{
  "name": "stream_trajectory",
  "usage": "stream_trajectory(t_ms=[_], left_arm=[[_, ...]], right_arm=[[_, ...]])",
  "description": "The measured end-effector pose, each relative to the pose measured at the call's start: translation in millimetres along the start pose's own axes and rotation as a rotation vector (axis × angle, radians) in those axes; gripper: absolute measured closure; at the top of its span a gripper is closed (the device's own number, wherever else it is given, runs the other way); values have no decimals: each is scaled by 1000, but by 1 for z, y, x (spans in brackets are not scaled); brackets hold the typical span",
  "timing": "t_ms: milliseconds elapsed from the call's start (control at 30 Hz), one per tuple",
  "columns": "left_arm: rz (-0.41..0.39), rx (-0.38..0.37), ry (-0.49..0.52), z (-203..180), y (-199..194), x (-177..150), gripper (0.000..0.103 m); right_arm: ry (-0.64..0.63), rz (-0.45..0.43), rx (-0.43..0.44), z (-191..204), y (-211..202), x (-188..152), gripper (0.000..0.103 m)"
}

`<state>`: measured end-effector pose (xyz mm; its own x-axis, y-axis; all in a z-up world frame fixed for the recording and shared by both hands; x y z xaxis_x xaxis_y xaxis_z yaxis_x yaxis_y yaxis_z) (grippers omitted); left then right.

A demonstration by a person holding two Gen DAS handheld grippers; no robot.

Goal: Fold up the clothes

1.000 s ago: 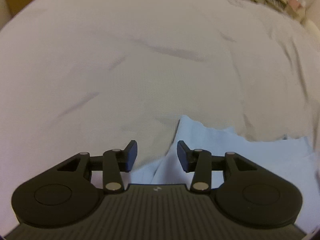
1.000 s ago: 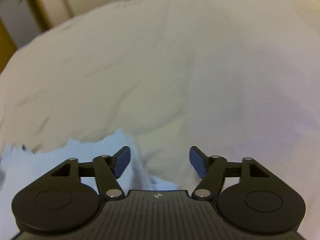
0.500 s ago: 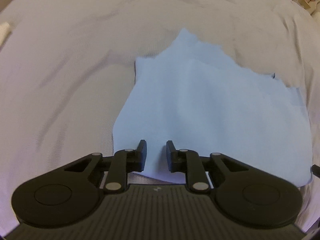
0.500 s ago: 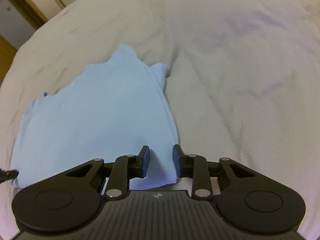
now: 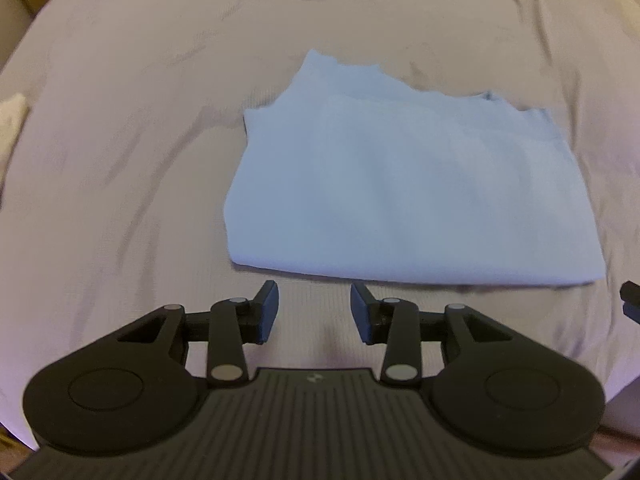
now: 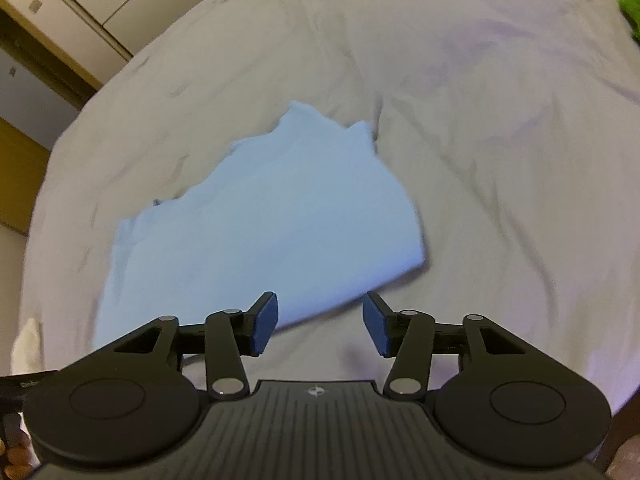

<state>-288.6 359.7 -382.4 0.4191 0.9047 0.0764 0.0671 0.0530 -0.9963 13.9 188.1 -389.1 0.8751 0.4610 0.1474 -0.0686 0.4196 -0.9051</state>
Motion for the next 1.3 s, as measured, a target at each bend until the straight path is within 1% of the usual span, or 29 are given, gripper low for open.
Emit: stream_trajectory(t_ms=[33,67,167,233,367,600,767,933,1000,1067,1133,1300], left_arm=[[-14,1,10,6,-18,-15,64],[-27,2,21,7,-26,-18,64],[-64,-1,52,10,-43,-23,64],[-80,-4,64,12,-55,-28,63],[-103,-10,78,16,-85,-50,62],[-118,-25,112,13,-101,-70,61],[-115,-34,141,4,-112,-78,60],[-83,-39,147,-5,-102,-75,59],[-63,-48,145,-10,-94,-72,59],[-50,-60,138,-16,-83,-67,57],[-37,-60,129,-21,-72,-60,56],[11,-43,89,-29,-40,-35,56]], right_arm=[[2,-10,5,4,-6,2,48],[1,-23,5,10,-17,-4,47],[2,-53,2,35,-27,-28,46],[7,-63,4,42,-35,-40,44],[6,-77,1,51,-50,-60,42],[-20,-83,-2,61,-75,-90,40],[-12,-95,8,66,-87,-96,40],[16,-87,6,55,-93,-96,39],[31,-74,4,47,-91,-92,39],[47,-60,2,37,-87,-84,39],[57,-45,6,28,-78,-74,38],[68,1,31,6,-39,-32,38]])
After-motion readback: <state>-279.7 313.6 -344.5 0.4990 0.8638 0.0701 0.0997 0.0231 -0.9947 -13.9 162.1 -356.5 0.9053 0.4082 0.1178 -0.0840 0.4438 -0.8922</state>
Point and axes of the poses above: each gripper's, at about its wrist camera, not at the fingertips, and y roughly the way its jaws point, z to its left, x to its top, the point moved 10 cm from there along y, roughly the way its jaws point, and after that the axes turned 12 degrees about z, right-handed, at the moved point
